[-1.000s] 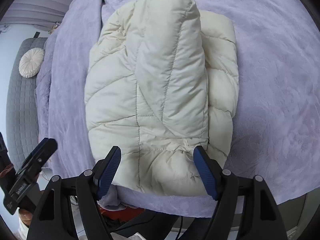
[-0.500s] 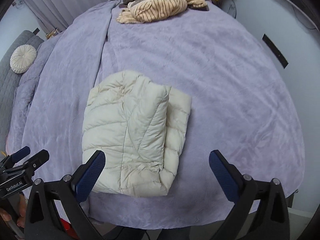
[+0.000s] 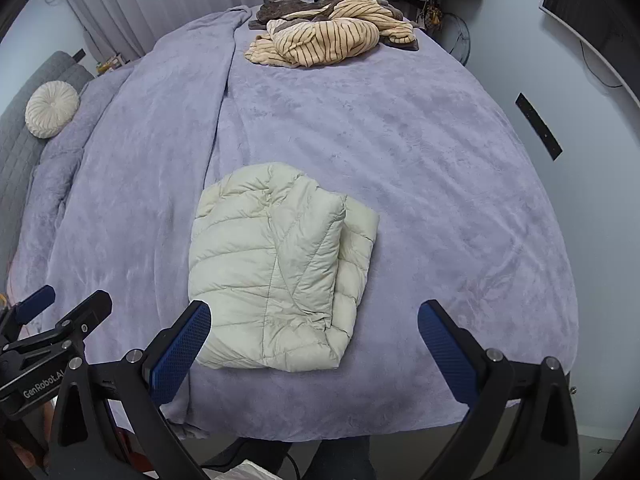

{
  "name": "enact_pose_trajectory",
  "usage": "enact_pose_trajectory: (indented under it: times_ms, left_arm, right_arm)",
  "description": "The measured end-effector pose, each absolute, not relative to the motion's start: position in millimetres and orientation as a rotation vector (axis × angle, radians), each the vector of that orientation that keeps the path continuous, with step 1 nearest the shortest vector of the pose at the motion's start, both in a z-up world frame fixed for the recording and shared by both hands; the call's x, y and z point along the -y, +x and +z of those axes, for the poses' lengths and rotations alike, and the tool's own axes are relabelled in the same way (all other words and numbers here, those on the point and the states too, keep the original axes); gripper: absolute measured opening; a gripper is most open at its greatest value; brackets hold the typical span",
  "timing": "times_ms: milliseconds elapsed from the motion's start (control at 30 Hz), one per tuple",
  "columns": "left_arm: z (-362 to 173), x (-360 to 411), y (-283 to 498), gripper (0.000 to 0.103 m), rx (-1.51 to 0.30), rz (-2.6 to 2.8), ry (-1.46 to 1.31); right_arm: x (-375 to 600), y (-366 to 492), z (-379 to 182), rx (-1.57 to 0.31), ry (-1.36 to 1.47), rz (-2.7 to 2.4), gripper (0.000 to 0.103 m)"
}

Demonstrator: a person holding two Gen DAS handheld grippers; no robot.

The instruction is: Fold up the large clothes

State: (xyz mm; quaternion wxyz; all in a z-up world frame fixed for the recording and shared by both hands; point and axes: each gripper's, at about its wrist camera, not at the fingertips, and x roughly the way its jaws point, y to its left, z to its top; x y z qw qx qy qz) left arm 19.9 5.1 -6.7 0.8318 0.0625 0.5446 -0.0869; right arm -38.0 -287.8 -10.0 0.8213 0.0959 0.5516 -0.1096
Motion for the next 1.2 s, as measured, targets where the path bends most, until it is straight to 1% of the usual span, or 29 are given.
enact_pose_trajectory:
  times_ms: [1200]
  left_arm:
    - [-6,-15,-2,0.103,-1.168,-0.122,0.120]
  right_arm:
    - [276,-56,-9,-1.190,0.188,-0.251,0.103]
